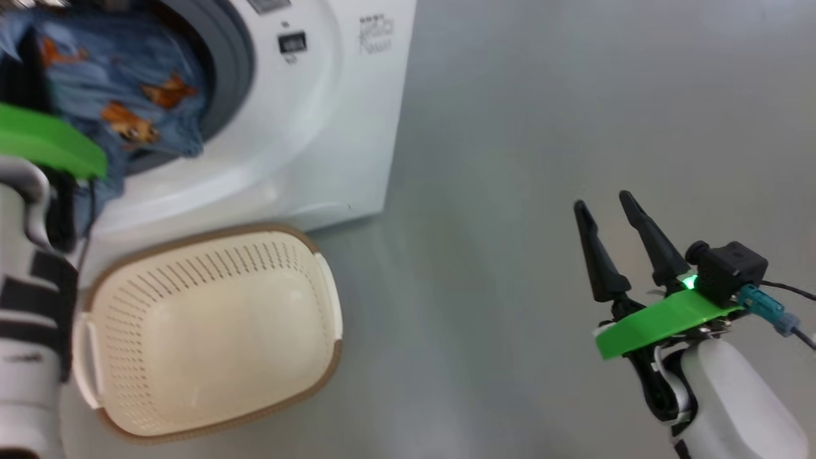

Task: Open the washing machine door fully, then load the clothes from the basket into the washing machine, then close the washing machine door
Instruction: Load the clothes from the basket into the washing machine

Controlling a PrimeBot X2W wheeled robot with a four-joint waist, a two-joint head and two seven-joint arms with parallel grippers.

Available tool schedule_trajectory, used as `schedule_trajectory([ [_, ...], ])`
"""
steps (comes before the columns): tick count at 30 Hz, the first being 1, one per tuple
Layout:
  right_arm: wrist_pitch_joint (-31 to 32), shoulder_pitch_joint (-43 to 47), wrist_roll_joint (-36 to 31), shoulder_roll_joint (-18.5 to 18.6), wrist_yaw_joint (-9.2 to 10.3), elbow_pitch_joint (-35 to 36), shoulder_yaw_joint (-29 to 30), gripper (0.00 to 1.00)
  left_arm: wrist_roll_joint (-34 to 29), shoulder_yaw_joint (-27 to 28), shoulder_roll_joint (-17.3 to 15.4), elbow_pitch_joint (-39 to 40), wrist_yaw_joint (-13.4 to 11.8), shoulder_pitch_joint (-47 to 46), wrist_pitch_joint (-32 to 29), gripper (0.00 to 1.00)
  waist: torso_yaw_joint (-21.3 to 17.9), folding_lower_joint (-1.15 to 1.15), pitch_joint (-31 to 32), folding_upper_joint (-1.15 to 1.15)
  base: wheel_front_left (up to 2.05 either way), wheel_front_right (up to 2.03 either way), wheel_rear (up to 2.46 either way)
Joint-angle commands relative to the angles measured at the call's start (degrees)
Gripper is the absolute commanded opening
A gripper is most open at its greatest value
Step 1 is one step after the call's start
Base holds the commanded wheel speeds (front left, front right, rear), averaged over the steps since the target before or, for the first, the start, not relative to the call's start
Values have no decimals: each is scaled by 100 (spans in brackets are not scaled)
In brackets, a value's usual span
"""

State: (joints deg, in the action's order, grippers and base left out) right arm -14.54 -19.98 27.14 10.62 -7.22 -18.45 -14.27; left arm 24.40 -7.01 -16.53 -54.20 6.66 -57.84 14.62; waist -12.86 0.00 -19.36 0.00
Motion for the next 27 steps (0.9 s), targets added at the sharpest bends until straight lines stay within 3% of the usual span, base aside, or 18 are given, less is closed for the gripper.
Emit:
schedule_trajectory([
  [1,-46,-62,-176,-95,-26,225,-20,100,-101,61,-311,-147,36,-416,-28,0,-407,0,-789,0,0,0,0],
  [6,-46,-69,-278,-279,-26,365,60,100,-146,-61,-521,-785,57,-1305,-86,0,-632,0,-1388,0,0,0,0],
  [13,-46,1,-332,-430,-26,515,171,100,-162,-90,-826,-1077,66,-2108,-31,0,-827,0,-1931,0,0,0,0],
  [18,-46,3,-366,-517,-26,602,220,100,-286,-33,-962,-428,56,-2528,31,0,-833,0,-2134,0,0,0,0],
  [22,-46,-59,-396,-596,-26,594,183,100,-375,432,-881,719,-45,-2335,36,0,-824,0,-2145,0,0,0,0],
  [23,-46,-71,-405,-610,-26,595,172,100,-429,522,-851,866,-61,-2228,36,5,-818,0,-2124,0,0,0,0],
  [24,-46,-83,-412,-617,-26,587,163,100,-452,601,-803,886,-77,-2126,36,62,-809,0,-2095,0,0,0,0],
  [25,-46,-87,-421,-622,-26,574,161,100,-457,641,-741,754,-89,-2025,36,100,-795,0,-2054,0,0,0,0],
  [27,-46,-92,-423,-613,-26,537,167,100,-503,614,-651,439,-80,-1917,37,100,-758,0,-1995,0,0,0,0],
])
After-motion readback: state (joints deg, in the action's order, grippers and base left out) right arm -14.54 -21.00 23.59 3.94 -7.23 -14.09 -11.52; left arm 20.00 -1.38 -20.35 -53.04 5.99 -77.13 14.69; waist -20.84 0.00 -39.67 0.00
